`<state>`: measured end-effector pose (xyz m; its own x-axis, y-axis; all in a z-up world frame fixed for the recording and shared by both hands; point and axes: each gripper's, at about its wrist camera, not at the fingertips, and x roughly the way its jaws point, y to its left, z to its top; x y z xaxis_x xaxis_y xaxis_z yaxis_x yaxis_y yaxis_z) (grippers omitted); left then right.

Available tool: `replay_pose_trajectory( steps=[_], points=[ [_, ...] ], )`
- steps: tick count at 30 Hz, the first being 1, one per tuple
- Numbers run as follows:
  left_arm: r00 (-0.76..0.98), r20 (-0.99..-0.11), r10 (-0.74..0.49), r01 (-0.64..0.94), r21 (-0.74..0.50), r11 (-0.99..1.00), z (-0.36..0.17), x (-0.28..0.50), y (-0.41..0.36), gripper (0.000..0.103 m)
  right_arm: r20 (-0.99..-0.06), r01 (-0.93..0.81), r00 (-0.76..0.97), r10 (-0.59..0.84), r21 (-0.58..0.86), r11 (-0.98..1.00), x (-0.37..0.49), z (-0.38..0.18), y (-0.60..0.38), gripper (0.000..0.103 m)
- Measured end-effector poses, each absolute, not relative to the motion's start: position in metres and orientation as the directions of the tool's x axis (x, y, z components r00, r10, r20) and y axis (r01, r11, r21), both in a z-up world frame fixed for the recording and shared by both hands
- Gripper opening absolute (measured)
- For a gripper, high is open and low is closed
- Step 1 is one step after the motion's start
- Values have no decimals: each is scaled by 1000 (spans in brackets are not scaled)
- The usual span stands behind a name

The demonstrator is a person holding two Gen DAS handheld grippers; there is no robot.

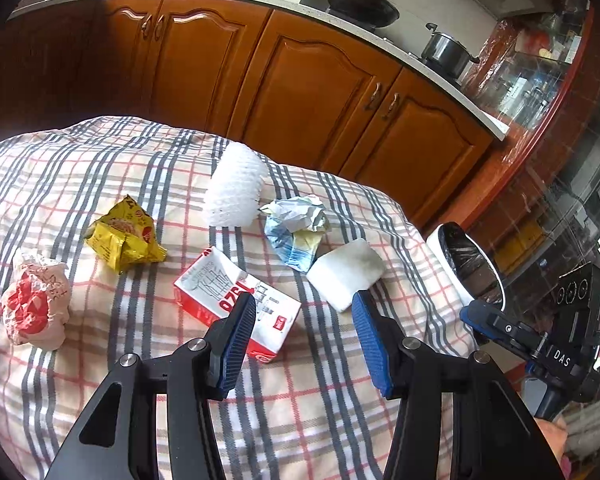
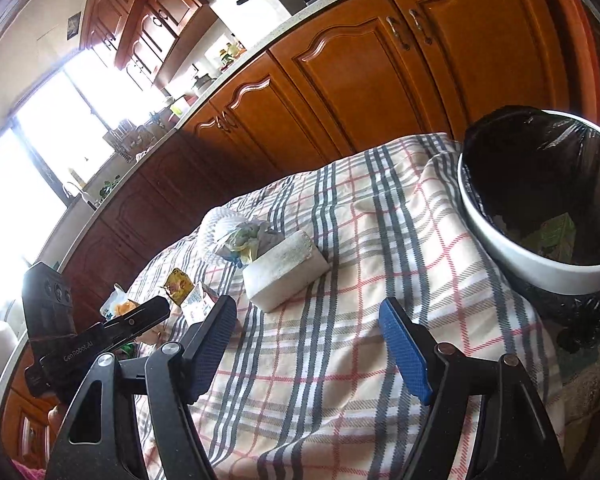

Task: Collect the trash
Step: 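Move both open tools back toward the remaining trash on the table, then grasp the white foam net with the left tool while the right tool grasps the crumpled blue wrapper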

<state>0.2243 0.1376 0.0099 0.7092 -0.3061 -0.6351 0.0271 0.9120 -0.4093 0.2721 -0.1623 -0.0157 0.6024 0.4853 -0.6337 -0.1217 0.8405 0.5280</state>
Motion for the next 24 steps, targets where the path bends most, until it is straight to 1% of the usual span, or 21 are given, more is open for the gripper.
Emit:
replay_pose_trajectory(
  steps=[4, 6, 12, 16, 21, 24],
  points=[
    [711, -640, -292, 13, -403, 915, 12, 226, 150, 51, -640, -150, 588, 494, 514, 844, 278, -13, -145, 76],
    [712, -644, -282, 5, -397, 918, 13, 231, 154, 53, -645, -154, 582, 494, 510, 846, 283, -13, -139, 76],
    [721, -641, -264, -12, -392, 920, 19, 248, 170, 53, -655, -197, 570, 497, 478, 856, 298, -11, -116, 76],
    [724, -641, -255, -16, -385, 923, 24, 268, 178, 53, -670, -234, 564, 482, 430, 872, 310, -9, -99, 76],
    [717, -648, -258, -27, -396, 918, 23, 298, 185, 53, -703, -204, 554, 445, 404, 892, 328, -16, -92, 76],
    [703, -656, -276, -33, -418, 908, 19, 321, 189, 53, -686, -273, 571, 451, 359, 892, 332, -8, -78, 75]
  ],
)
